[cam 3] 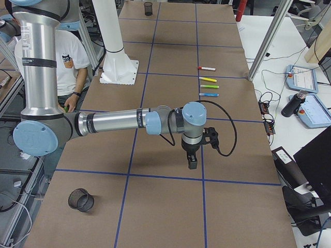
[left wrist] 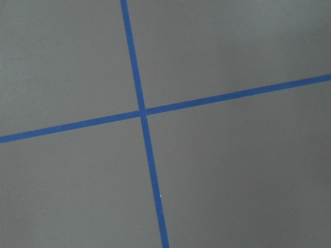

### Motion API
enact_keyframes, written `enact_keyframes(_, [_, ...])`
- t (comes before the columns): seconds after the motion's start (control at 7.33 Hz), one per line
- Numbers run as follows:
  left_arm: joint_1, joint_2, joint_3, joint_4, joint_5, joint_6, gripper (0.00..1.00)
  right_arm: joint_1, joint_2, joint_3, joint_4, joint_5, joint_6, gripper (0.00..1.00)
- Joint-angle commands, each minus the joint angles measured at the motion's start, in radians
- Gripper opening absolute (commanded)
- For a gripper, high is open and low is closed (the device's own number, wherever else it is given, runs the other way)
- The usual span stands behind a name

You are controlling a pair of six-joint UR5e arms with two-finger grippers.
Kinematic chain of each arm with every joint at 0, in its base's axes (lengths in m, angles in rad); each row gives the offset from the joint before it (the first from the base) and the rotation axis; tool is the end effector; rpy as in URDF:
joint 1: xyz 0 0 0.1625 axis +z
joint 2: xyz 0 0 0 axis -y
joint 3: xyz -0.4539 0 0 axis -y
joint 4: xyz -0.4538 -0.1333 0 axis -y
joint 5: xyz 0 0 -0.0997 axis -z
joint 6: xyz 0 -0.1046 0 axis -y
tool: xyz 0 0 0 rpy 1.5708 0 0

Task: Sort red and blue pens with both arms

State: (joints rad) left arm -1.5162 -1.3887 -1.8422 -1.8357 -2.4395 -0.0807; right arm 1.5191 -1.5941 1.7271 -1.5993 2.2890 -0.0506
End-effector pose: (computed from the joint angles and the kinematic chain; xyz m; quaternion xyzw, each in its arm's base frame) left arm -0.0268 -0.4889 0.5972 0.1315 0.4241 0.0625 0.8938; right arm 0.0361 -0.5492 0.6240 0.0487 -0.3510 -0.0661 0.9328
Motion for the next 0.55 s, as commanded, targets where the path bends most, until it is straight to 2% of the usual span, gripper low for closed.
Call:
enact_keyframes(0.0, [0.001, 0.026, -0.005, -0.077, -0.016, -0.068, 1.0, -0.014, -0.004, -0.003, 0.002, 0.056, 0.001, 1.0])
enact_keyframes(0.41, [0.005, 0.048, -0.008, -0.091, -0.019, -0.083, 1.0, -0.04, -0.004, 0.0, 0.005, 0.075, 0.003, 1.0])
